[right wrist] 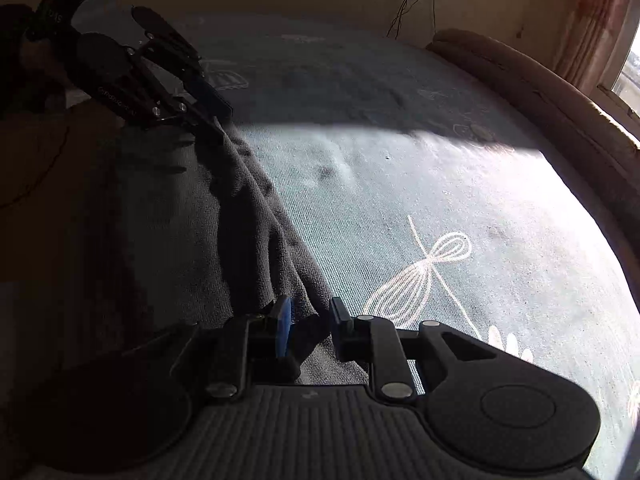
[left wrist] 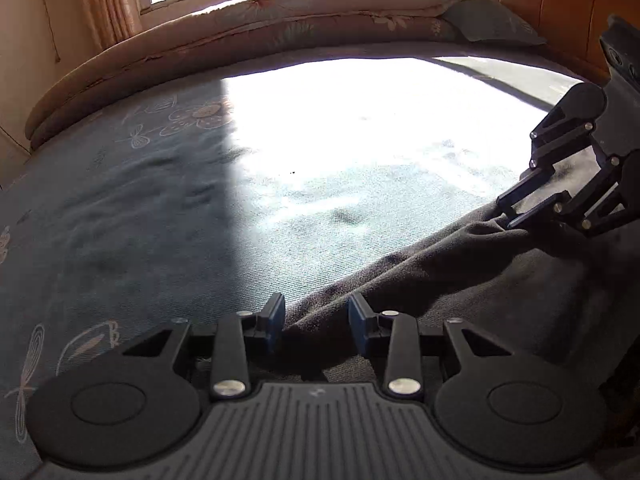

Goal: Fold clothes

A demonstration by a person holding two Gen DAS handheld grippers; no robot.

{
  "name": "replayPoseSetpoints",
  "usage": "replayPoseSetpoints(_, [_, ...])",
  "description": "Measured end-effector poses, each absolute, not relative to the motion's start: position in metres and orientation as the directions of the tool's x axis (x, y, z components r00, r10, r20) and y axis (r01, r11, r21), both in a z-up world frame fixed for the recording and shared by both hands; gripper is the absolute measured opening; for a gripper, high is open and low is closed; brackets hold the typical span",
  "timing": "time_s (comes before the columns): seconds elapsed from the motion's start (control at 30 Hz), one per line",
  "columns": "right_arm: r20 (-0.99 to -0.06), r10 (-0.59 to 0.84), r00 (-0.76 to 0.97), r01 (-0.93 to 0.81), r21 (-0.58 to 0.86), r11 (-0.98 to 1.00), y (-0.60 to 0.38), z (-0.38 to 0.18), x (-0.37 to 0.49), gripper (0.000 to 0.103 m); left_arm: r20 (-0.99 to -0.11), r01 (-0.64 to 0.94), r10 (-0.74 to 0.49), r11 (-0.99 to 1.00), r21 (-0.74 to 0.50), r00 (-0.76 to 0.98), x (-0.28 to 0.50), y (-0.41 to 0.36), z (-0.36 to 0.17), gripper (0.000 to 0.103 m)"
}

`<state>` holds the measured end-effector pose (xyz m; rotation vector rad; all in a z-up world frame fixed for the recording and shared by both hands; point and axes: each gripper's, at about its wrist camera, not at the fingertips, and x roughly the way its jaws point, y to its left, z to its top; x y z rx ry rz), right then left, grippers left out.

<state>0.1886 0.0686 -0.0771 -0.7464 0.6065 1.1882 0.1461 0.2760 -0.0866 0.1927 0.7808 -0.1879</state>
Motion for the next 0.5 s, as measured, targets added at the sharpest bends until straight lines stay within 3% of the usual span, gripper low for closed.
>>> replayPoseSetpoints(0.33, [-0.749,0.63,0.205,-0.976,-0.106,0.192,0.06,-0.083,0.202,0.026,-0.767,0.364,-0.102,0.914,0.179,0.634,0.153,0.267,-0.092,0.029])
replayPoseSetpoints(0.4, [-0.752,0.626,0.207,-0.975,-0.105,0.196,0.061,-0.083,0.201,0.021,-0.76,0.353,-0.093,0.917,0.187,0.643,0.153,0.268,-0.09,0.019])
replayPoseSetpoints(0.47, [-0.754,0.619,0.219,-0.973,-0.124,0.194,0.063,-0.082,0.196,0.011,-0.754,0.343,-0.084,0.919,0.194,0.652,0.154,0.27,-0.089,0.003])
replayPoseSetpoints(0.5, [-0.754,0.611,0.242,-0.969,-0.149,0.199,0.065,-0.082,0.192,0.009,-0.751,0.338,-0.079,0.92,0.198,0.656,0.154,0.27,-0.088,0.003])
